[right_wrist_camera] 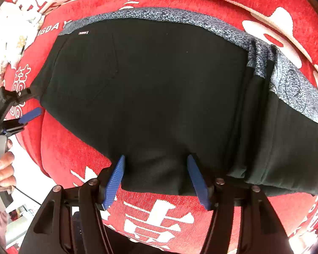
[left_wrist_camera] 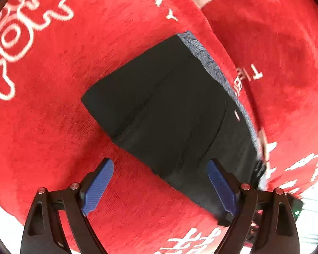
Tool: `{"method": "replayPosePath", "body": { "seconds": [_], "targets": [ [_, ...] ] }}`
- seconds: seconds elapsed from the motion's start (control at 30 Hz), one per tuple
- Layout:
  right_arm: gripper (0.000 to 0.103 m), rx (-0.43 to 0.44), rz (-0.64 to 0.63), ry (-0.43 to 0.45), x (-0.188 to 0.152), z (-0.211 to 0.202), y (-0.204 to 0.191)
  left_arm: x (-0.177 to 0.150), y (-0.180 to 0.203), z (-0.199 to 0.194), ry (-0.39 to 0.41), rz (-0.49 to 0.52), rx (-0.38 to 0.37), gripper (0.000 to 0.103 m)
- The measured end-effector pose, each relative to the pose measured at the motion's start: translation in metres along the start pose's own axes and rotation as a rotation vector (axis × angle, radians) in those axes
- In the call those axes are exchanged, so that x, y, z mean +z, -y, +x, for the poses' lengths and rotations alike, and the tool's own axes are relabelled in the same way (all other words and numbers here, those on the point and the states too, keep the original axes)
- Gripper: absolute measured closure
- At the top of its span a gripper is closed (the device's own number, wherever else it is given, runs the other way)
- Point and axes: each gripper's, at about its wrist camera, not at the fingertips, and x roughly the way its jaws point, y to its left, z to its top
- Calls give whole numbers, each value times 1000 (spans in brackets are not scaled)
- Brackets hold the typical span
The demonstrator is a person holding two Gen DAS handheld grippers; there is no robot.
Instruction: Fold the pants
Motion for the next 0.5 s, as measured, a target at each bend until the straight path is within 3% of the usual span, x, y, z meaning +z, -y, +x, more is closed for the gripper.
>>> {"method": "replayPosePath", "body": {
  "seconds": [0.23,0.5],
  "targets": [
    [37,6,-6,-5,1,3,-1,10,1,8,30,-10,-176,12],
    [36,8,-6,4,-3,4,-3,13,4,16,83,-27,-199,3]
  ]
}}
